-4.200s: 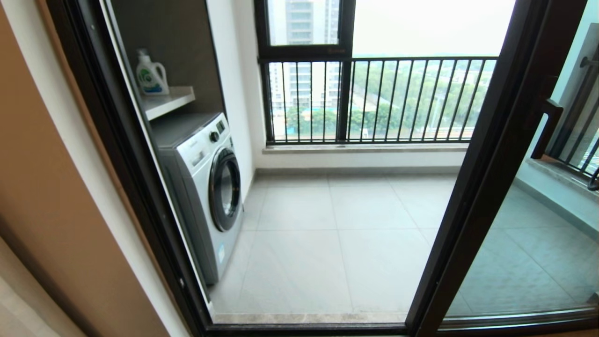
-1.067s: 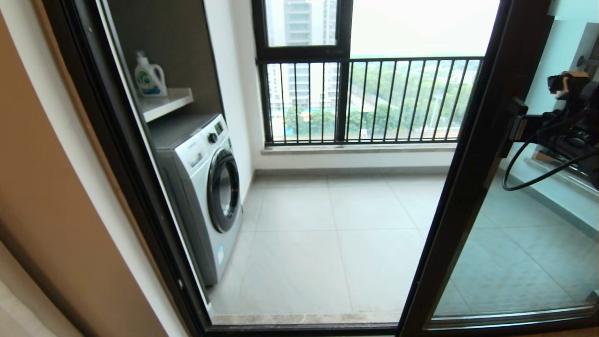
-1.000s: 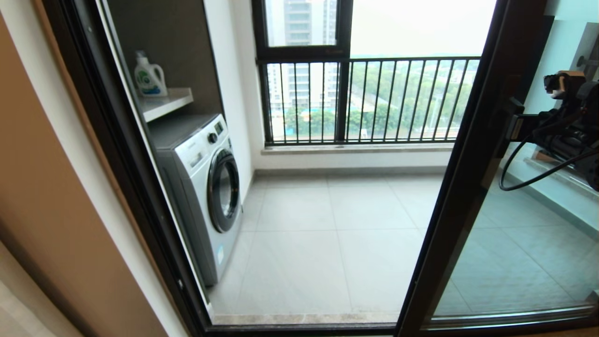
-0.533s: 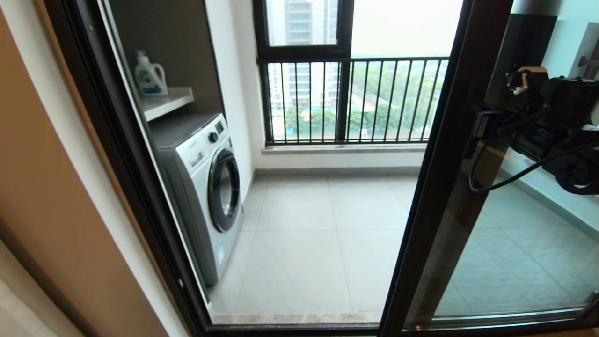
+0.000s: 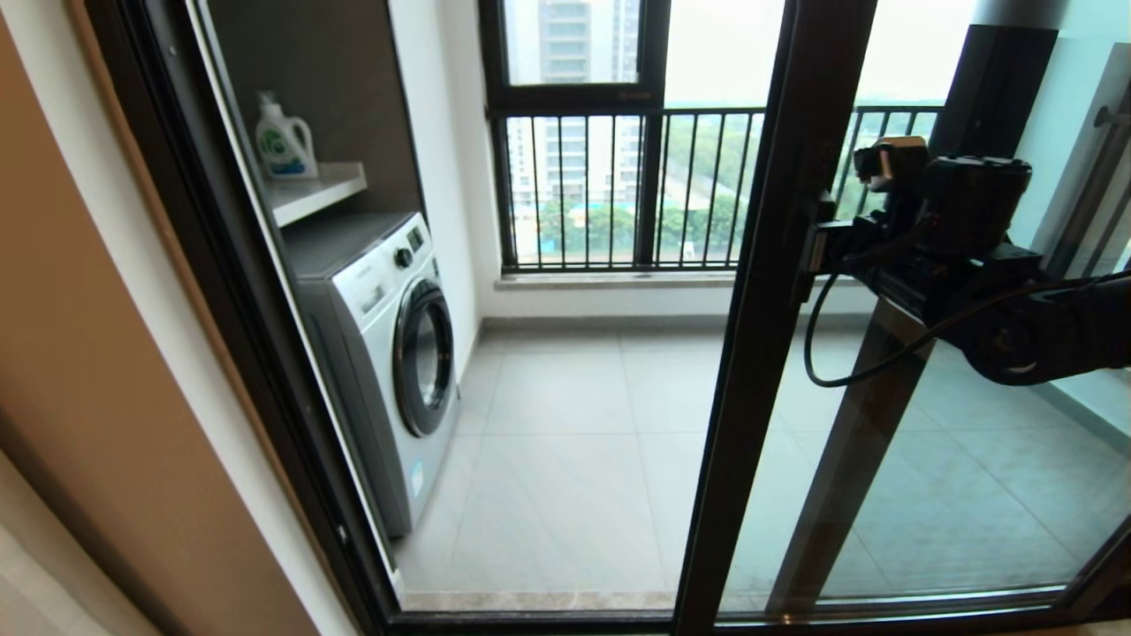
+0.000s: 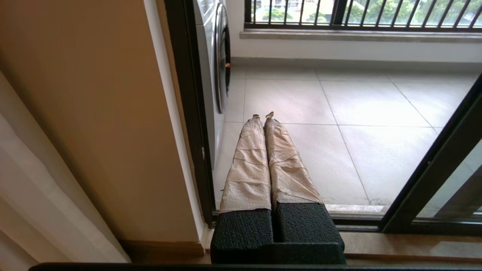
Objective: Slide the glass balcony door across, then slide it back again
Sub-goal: Close the slid door
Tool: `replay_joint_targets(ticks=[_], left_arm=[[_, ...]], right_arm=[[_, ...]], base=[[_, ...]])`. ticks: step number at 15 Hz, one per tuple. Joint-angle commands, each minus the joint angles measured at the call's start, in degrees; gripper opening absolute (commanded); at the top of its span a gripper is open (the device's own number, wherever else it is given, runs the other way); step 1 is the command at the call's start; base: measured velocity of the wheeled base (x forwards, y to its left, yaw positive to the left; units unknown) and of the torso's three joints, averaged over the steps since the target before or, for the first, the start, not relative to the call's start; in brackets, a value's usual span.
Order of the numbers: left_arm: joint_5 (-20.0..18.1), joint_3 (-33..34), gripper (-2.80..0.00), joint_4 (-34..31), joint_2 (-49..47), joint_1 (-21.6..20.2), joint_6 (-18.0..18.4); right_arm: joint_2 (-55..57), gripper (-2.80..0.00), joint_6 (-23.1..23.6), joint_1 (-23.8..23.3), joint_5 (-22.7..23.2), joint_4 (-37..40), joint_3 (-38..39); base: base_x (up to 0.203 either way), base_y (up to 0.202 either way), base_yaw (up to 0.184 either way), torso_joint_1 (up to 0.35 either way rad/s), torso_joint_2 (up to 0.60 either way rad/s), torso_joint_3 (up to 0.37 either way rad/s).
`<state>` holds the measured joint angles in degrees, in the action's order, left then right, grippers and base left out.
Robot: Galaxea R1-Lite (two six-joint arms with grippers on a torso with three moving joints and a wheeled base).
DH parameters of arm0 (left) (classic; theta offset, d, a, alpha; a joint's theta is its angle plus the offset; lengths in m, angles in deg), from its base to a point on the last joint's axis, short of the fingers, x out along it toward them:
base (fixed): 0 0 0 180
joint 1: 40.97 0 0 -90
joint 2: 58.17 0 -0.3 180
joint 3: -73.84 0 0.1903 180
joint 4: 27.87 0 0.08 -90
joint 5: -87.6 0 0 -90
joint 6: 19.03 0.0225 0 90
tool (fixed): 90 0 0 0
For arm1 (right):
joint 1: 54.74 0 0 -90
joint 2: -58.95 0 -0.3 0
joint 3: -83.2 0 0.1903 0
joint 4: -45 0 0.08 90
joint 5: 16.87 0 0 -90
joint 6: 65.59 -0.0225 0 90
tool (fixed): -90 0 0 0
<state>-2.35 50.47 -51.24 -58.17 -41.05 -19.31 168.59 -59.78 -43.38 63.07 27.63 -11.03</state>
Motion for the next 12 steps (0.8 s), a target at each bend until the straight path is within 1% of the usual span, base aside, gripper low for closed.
replay_joint_targets(ticks=[1, 5, 9, 12], left_arm=[[0.0, 0.0, -2.80, 0.0, -0.1, 0.0, -0.1], [0.0, 0.0, -2.80, 0.0, -0.1, 0.0, -0.1], [0.0, 0.0, -2.80, 0.0, -0.1, 0.0, -0.1], [0.0, 0.0, -2.80, 0.0, -0.1, 0.0, -0.1]], right_arm=[[1.5, -2.80, 0.1, 4.7, -1.9, -0.8, -0.3], [3.4, -2.80, 0.2, 9.3, -4.7, -2.1, -1.8], [3.8, -2.80, 0.1, 12.8, -6.7, -2.1, -4.4], [3.8, -2.80, 0.1, 14.8, -7.0, -2.0, -4.5]], base=[[0.000, 0.000, 0.000, 0.000, 0.00, 0.000], [0.000, 0.000, 0.000, 0.000, 0.00, 0.000], [0.000, 0.000, 0.000, 0.000, 0.00, 0.000], [0.000, 0.000, 0.000, 0.000, 0.00, 0.000]])
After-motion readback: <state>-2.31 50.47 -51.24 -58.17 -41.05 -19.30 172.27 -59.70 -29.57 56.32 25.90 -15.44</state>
